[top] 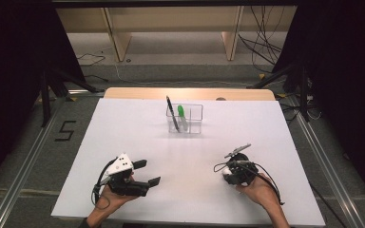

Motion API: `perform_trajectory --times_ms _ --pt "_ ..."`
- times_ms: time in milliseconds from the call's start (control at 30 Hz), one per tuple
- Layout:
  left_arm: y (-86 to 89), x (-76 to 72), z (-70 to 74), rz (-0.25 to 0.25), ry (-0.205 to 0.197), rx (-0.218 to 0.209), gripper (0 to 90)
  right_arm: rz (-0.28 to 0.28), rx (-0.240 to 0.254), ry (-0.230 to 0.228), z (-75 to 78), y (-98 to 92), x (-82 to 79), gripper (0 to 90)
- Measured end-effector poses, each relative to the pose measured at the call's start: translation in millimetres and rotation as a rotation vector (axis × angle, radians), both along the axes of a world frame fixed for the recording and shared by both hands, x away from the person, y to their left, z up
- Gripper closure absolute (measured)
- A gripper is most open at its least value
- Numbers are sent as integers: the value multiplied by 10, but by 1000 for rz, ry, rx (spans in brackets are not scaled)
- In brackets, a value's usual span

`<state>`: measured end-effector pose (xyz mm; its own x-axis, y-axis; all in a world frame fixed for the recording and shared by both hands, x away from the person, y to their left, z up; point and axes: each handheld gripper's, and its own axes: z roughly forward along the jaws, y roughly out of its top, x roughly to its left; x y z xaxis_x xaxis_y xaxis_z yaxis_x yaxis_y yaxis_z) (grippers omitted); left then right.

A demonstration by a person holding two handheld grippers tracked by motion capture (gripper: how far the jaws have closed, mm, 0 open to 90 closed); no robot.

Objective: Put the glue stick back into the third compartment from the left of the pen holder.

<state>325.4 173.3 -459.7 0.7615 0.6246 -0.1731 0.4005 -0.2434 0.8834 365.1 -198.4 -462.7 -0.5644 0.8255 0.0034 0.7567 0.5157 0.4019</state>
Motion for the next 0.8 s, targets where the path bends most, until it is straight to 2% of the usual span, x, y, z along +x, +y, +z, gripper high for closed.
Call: perform_trajectory --times_ms 200,467,667,800 --pt "-5 -1 -1 0 1 0 163 -8 42 15 8 -44 18 677" --pt "3 -1 0 2 -4 1 163 1 87 -16 85 -97 20 679" --pt "3 -2 -1 1 -5 4 164 1 160 -32 149 -168 26 680" --pt "2 -6 2 2 -6 1 164 -1 217 -62 207 -212 23 681"
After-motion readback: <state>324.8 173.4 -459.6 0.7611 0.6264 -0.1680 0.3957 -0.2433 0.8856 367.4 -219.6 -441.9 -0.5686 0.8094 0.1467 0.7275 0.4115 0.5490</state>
